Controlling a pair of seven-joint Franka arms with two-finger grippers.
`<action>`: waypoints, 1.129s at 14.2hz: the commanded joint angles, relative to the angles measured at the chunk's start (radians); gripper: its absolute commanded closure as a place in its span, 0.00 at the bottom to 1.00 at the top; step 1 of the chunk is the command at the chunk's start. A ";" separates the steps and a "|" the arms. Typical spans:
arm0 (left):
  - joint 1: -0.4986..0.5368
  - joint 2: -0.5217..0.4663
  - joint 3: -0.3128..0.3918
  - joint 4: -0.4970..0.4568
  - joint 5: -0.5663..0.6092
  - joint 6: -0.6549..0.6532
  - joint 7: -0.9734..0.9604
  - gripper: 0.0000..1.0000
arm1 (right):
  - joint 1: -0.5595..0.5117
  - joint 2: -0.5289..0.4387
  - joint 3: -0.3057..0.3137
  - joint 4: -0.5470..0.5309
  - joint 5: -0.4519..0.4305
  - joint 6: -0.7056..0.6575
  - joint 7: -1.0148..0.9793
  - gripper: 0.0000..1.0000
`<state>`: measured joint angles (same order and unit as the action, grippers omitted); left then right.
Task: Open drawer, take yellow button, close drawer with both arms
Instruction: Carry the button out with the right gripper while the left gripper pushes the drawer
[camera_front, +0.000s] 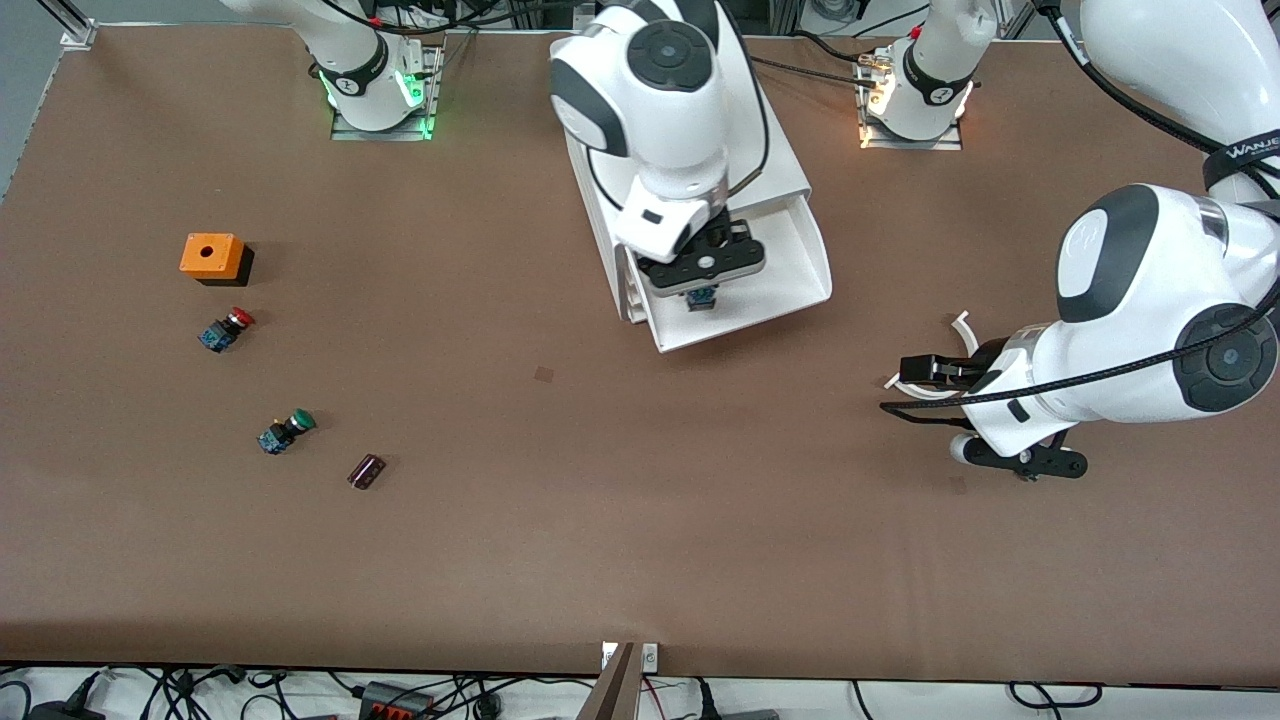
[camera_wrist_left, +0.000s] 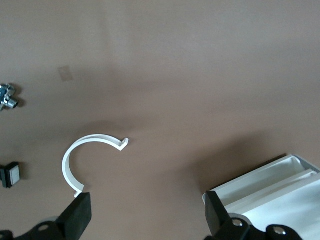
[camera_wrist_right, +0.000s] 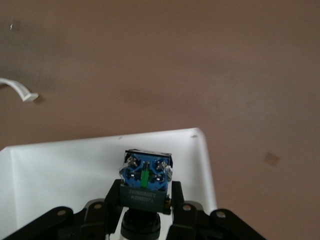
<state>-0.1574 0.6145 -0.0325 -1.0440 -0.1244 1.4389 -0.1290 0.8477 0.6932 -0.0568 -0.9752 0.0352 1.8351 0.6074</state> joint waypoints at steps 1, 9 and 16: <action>-0.008 0.001 -0.010 -0.005 0.025 0.006 -0.105 0.00 | -0.113 -0.041 0.020 0.001 0.009 -0.094 -0.020 1.00; -0.134 -0.018 -0.015 -0.200 0.025 0.251 -0.392 0.00 | -0.357 -0.109 0.017 -0.242 0.066 -0.203 -0.389 1.00; -0.244 -0.212 -0.023 -0.618 0.039 0.592 -0.562 0.00 | -0.539 -0.083 0.015 -0.494 0.062 -0.021 -0.695 1.00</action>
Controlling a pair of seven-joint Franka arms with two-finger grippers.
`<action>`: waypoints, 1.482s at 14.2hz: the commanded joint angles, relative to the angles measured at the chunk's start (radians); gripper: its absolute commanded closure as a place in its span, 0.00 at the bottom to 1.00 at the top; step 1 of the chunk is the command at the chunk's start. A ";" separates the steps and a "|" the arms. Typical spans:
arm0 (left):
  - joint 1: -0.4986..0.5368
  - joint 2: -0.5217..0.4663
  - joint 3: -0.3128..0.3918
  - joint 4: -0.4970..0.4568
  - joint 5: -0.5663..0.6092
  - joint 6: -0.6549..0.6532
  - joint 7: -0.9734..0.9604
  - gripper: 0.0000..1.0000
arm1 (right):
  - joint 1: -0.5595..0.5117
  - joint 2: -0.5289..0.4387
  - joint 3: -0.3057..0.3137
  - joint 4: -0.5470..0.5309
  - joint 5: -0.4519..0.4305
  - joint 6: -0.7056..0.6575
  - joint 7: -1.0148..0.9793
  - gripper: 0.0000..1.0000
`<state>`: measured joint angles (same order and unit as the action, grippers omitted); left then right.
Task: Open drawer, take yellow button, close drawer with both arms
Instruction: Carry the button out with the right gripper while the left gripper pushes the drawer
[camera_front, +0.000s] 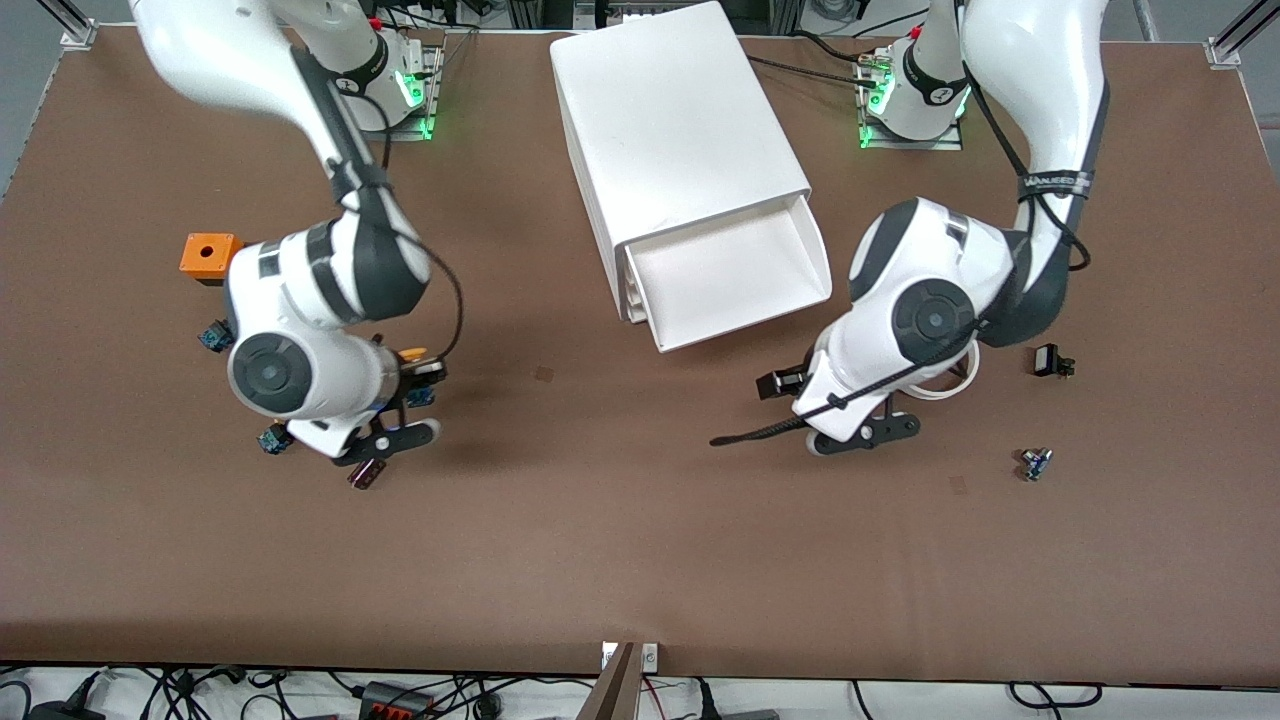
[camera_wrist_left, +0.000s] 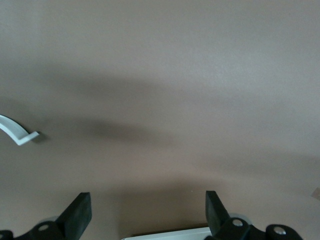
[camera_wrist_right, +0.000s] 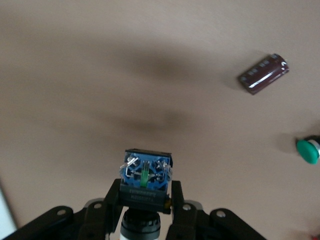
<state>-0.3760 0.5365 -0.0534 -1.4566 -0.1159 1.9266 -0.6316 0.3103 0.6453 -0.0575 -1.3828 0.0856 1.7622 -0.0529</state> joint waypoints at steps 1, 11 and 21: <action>-0.044 -0.141 -0.002 -0.231 0.030 0.127 -0.101 0.00 | -0.005 -0.035 0.016 -0.114 0.010 0.078 -0.044 1.00; -0.112 -0.162 -0.049 -0.275 0.013 0.037 -0.160 0.00 | -0.023 0.049 0.018 -0.265 0.010 0.324 -0.105 1.00; -0.096 -0.184 -0.161 -0.281 -0.059 -0.119 -0.191 0.00 | -0.046 -0.045 0.010 -0.072 0.051 0.068 -0.047 0.00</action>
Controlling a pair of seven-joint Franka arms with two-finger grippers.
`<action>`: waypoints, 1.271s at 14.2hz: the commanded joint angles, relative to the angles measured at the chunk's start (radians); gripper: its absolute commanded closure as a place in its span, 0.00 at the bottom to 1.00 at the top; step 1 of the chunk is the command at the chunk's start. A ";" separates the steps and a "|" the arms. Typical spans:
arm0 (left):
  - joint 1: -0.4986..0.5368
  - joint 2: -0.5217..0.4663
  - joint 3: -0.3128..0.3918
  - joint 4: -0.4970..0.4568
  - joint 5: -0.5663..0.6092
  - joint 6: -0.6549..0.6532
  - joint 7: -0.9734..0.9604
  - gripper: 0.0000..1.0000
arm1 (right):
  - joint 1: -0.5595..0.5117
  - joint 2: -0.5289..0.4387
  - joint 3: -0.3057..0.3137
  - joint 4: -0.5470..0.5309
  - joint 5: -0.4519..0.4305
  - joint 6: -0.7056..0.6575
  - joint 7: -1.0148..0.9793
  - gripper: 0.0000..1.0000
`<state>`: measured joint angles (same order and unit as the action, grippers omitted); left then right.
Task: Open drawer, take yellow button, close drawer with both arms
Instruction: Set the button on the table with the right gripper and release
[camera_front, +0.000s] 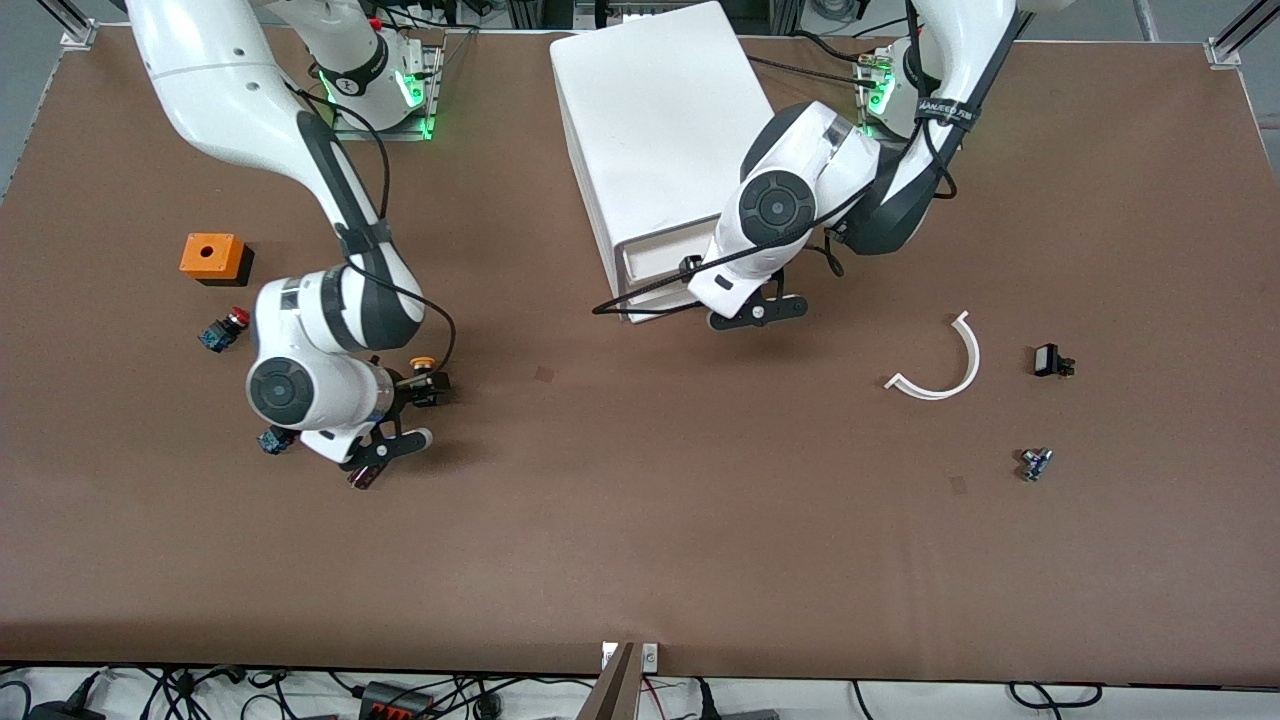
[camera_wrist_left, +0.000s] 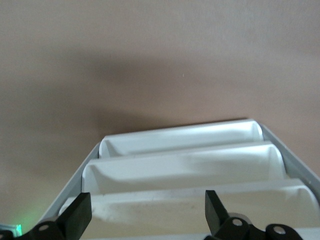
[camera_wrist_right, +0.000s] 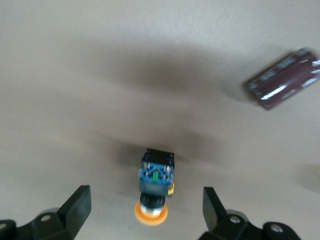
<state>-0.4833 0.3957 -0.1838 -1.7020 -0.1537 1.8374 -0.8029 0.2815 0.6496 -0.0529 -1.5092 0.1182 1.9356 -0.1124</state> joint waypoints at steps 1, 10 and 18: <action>0.006 -0.043 -0.031 -0.036 -0.021 -0.039 -0.030 0.00 | -0.025 -0.068 -0.004 0.079 0.018 -0.151 0.013 0.00; 0.000 -0.041 -0.054 -0.041 -0.023 -0.063 -0.055 0.00 | -0.028 -0.163 -0.136 0.236 0.017 -0.449 0.117 0.00; 0.087 -0.043 -0.048 0.109 0.103 -0.115 -0.018 0.00 | -0.053 -0.199 -0.191 0.337 0.011 -0.446 0.114 0.00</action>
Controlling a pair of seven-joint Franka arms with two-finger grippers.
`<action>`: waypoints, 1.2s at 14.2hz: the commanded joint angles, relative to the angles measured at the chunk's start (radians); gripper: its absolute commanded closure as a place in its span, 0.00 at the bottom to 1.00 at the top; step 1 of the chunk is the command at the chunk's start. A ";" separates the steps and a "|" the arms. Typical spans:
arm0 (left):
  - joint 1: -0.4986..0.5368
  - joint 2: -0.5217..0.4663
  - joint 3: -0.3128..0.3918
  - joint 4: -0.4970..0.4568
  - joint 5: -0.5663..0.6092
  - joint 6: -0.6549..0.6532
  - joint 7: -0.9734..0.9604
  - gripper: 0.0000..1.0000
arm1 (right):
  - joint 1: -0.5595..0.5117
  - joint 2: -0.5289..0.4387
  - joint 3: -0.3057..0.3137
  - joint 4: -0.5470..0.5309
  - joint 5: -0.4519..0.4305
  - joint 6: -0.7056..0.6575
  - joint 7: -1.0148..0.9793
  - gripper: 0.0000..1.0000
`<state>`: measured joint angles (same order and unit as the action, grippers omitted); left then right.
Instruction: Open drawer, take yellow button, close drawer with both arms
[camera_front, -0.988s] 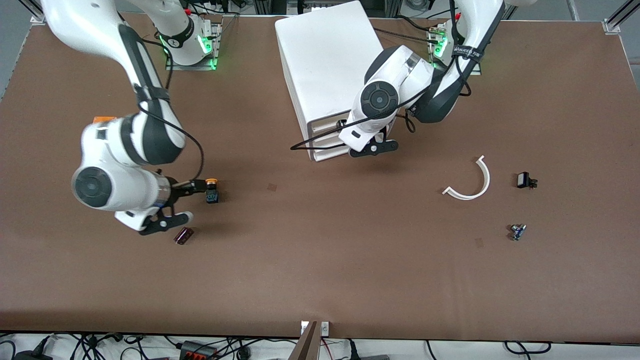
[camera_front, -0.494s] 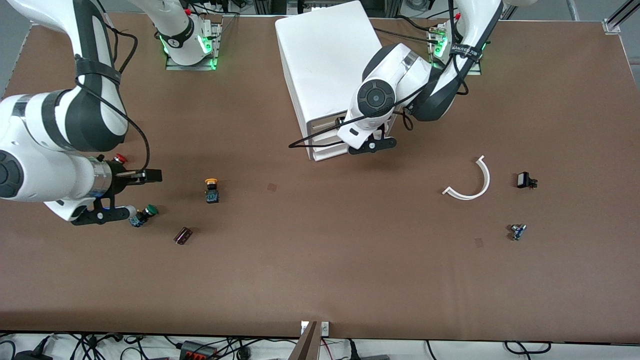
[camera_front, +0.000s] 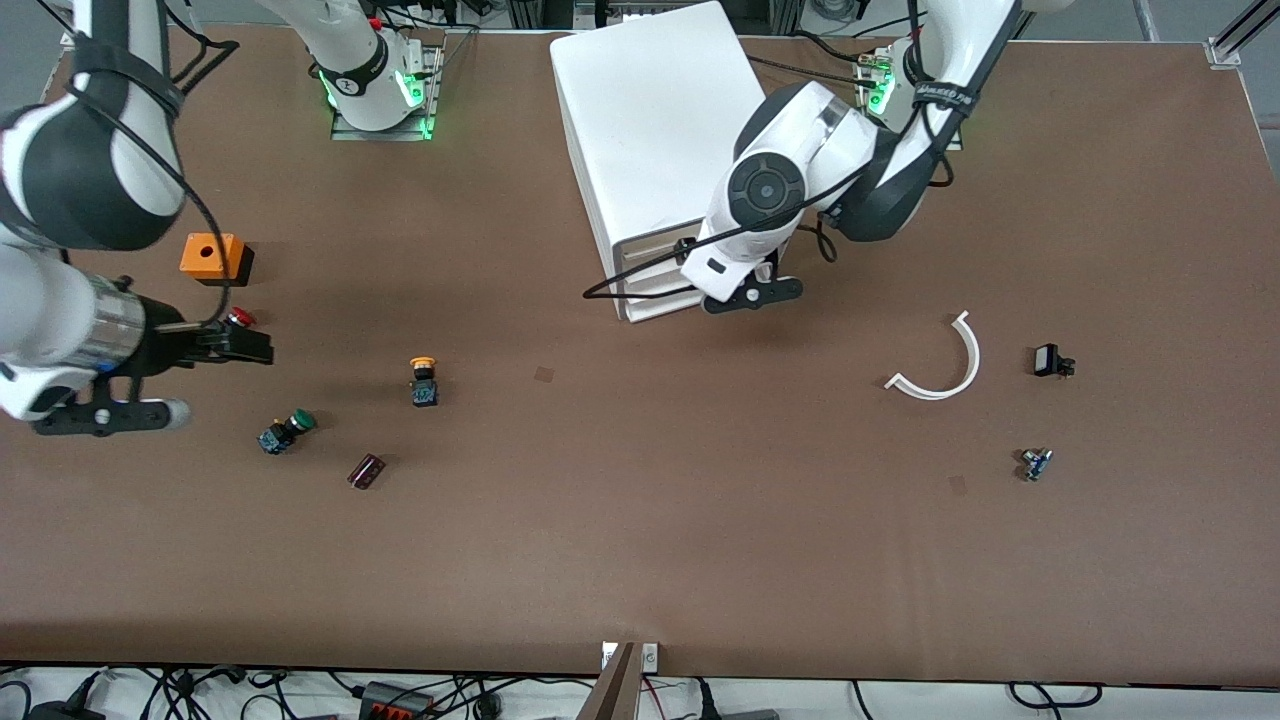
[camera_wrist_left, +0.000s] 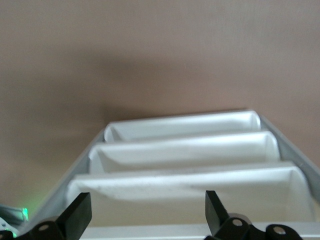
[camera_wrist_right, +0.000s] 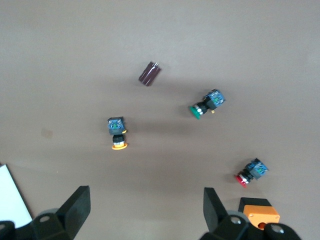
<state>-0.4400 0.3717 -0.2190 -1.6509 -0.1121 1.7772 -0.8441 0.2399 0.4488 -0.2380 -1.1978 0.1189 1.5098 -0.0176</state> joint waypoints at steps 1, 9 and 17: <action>0.050 -0.019 -0.008 0.089 0.092 -0.076 0.051 0.00 | -0.011 -0.002 -0.020 0.026 0.008 -0.022 0.021 0.00; 0.248 -0.019 -0.008 0.344 0.187 -0.278 0.457 0.00 | -0.258 -0.140 0.153 -0.066 0.002 0.030 0.011 0.00; 0.460 -0.215 0.035 0.175 0.134 -0.190 0.880 0.00 | -0.310 -0.180 0.267 -0.094 -0.137 0.027 0.021 0.00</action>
<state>-0.0537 0.2766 -0.1919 -1.3065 0.0468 1.4892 -0.0786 -0.0569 0.3059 0.0163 -1.2349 -0.0050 1.5219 -0.0046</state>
